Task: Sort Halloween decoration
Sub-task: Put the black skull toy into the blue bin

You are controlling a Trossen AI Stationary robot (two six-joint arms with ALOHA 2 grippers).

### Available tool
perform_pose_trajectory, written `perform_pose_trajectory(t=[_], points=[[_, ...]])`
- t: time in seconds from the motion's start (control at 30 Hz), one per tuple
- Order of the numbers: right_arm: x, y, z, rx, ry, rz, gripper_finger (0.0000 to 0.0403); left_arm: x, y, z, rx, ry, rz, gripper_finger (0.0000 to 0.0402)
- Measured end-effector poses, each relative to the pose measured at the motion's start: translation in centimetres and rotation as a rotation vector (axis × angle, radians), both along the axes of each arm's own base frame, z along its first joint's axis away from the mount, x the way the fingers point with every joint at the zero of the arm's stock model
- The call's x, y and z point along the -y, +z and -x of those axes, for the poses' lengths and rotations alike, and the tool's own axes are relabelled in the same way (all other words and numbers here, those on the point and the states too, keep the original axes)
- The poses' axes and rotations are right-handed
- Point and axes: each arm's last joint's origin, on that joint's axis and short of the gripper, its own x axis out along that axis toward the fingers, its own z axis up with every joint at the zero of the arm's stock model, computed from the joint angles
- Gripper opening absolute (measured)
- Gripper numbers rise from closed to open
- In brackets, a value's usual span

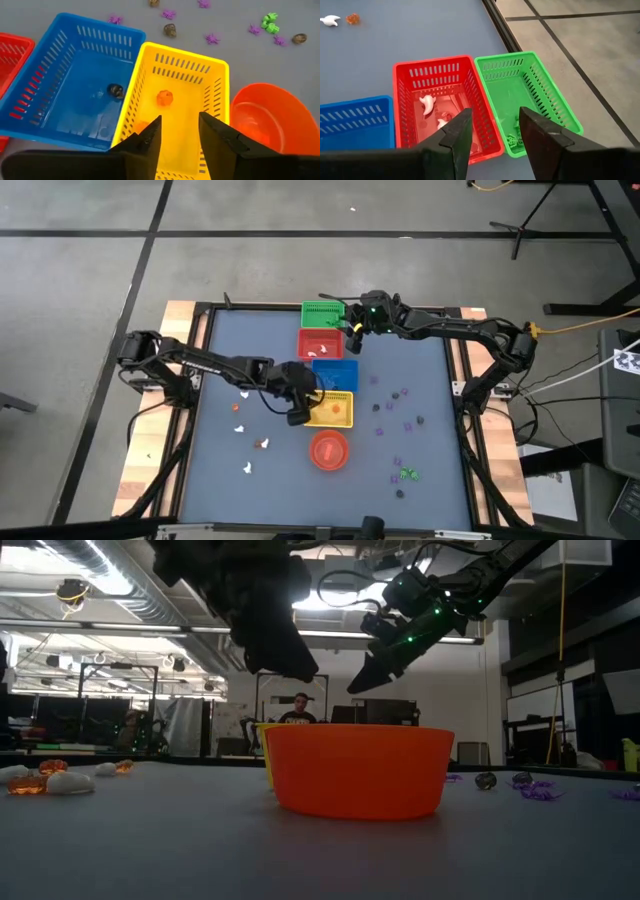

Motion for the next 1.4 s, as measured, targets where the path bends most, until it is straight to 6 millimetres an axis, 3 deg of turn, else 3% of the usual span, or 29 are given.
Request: perform_pose_trajectory(t=[0.33, 0.7, 0.97, 1.17, 1.4], points=[[-0.5, 0.6, 1.0, -0.05, 0.001, -0.019, 0.016, -1.6, 0.8, 0.5, 0.001, -0.104, -0.165, 0.0121], [-2.1, 2.5, 4.6, -0.25, -0.077, -0.016, 0.016, -6.0, 0.7, 2.4, -0.104, -0.159, -0.186, 0.0122], [-3.2, 1.9, 6.8, -0.459, -0.08, -0.105, 0.016, -9.7, -0.3, 3.8, -0.091, -0.2, -0.158, 0.0122], [-3.6, 1.5, 7.1, -0.482, -0.071, -0.195, 0.016, -11.7, -1.9, 5.3, -0.024, -0.203, -0.071, 0.0122], [-3.9, 1.5, 7.1, -0.455, -0.019, -0.284, 0.016, -12.1, -2.1, 5.3, 0.02, -0.197, -0.086, 0.0122]])
